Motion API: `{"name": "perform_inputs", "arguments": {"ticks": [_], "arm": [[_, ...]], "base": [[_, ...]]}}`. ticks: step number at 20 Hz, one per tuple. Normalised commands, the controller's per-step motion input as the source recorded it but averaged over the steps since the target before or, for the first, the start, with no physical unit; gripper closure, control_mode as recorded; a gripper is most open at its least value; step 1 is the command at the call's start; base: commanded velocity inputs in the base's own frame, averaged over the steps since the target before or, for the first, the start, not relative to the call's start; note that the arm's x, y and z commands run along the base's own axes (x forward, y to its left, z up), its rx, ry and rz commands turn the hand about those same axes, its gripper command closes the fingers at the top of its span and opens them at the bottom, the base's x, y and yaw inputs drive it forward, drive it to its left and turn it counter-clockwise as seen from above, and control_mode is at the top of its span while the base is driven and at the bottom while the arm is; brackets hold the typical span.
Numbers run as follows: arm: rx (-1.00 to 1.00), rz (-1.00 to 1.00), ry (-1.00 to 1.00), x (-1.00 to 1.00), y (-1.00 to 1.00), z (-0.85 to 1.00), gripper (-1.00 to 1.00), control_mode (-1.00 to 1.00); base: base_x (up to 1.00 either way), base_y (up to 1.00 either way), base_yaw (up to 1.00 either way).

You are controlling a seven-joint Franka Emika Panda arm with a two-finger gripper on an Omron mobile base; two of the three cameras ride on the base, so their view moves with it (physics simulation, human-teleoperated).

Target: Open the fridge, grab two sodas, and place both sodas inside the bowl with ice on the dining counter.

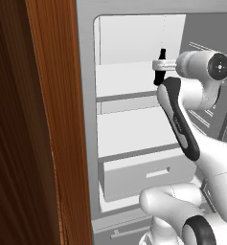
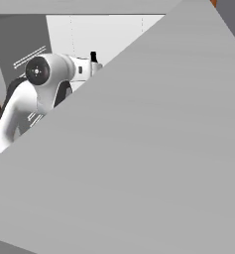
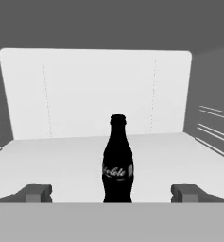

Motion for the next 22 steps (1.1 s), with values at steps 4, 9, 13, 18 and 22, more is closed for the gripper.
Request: {"name": "perform_inputs", "arguments": {"ticks": [4,9,13,18,22], "arm": [[0.00,0.00,0.03,0.41,-0.07,-0.04,-1.00,-1.00],[0.00,0.00,0.01,0.29,-0.15,-0.09,-1.00,-1.00],[0.00,0.02,0.02,0.20,-0.11,-0.16,-1.00,-1.00],[0.00,0.01,0.01,0.20,0.00,-0.15,-1.00,-1.00],[0.00,0.01,0.00,0.19,0.00,-0.06,-1.00,-1.00]], "base": [[0.00,0.00,0.00],[0.00,0.00,0.00],[0.00,0.00,0.00],[0.00,0.00,0.00],[0.00,0.00,0.00]]}}
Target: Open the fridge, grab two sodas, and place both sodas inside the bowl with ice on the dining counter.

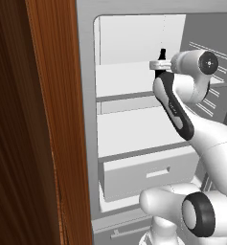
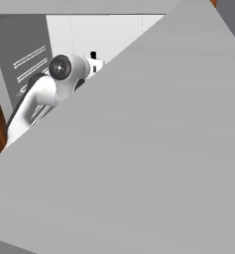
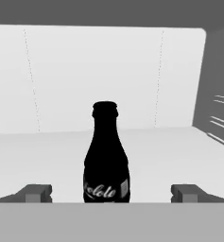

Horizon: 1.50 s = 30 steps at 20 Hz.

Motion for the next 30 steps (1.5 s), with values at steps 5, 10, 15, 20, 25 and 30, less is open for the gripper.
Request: {"name": "perform_inputs", "arguments": {"ticks": [5,10,15,20,25,30], "arm": [[0.00,0.01,0.00,0.22,0.00,-0.04,-1.00,-1.00],[0.00,0.01,0.02,0.25,0.02,-0.10,-1.00,-1.00],[0.00,0.01,0.02,0.25,0.03,-0.13,-1.00,-1.00],[0.00,0.01,0.01,0.19,0.00,-0.09,1.00,-1.00],[0.00,0.02,0.00,0.08,0.00,-0.04,1.00,-1.00],[0.00,0.00,0.00,0.00,0.00,0.00,1.00,-1.00]], "base": [[0.00,0.00,0.00],[0.00,0.00,0.00],[0.00,0.00,0.00],[0.00,0.00,0.00],[0.00,0.00,0.00],[0.00,0.00,0.00]]}}
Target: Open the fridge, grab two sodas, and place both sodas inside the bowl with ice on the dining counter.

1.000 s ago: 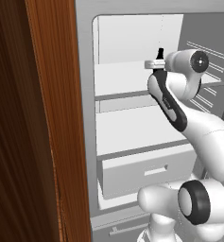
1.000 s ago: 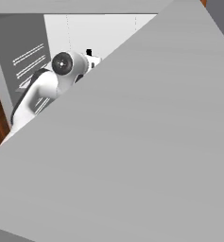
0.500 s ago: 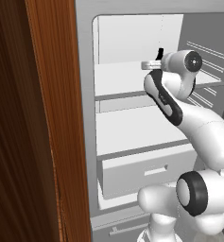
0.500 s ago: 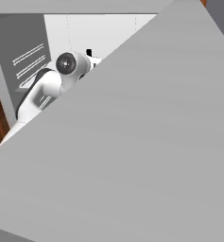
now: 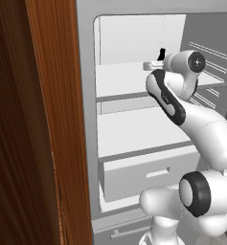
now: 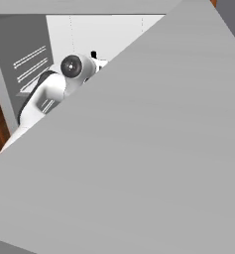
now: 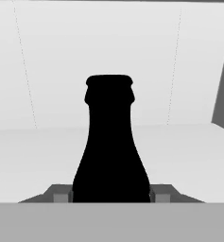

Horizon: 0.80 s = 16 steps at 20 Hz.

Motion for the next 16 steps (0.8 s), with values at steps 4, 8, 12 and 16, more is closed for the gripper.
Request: {"name": "perform_inputs", "arguments": {"ticks": [4,8,12,16], "arm": [[0.00,0.00,-0.02,-0.23,-0.07,0.00,1.00,-1.00],[0.00,0.00,-0.05,-0.71,-0.10,0.00,1.00,-1.00],[0.00,0.00,-0.02,-0.94,0.00,0.03,1.00,-1.00],[0.02,0.00,-0.02,-1.00,0.00,0.05,1.00,-1.00]], "base": [[0.00,0.00,0.00],[0.00,0.00,0.00],[0.00,0.00,0.00],[0.00,0.00,0.00]]}}
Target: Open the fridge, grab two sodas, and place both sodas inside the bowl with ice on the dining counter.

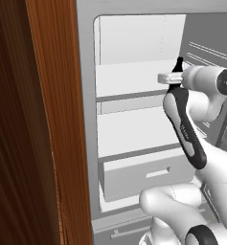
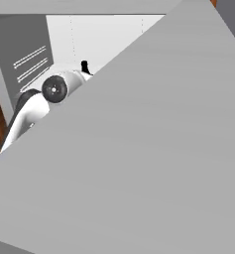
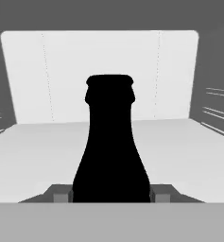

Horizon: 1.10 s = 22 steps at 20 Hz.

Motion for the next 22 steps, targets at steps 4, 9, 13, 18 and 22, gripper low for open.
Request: {"name": "perform_inputs", "arguments": {"ticks": [4,9,13,18,22], "arm": [[0.03,0.00,-0.01,-1.00,0.00,0.12,1.00,-1.00],[0.01,0.00,0.04,-0.96,0.00,0.34,1.00,-1.00],[0.00,-0.02,0.19,-0.80,0.04,0.42,1.00,-1.00],[-0.01,-0.03,0.23,-0.76,0.06,0.08,1.00,-1.00],[-0.02,-0.02,0.13,-0.96,0.03,-0.10,1.00,-1.00]], "base": [[0.00,0.00,0.00],[0.00,0.00,0.00],[0.00,0.00,0.00],[0.00,0.00,0.00],[0.00,0.00,0.00]]}}
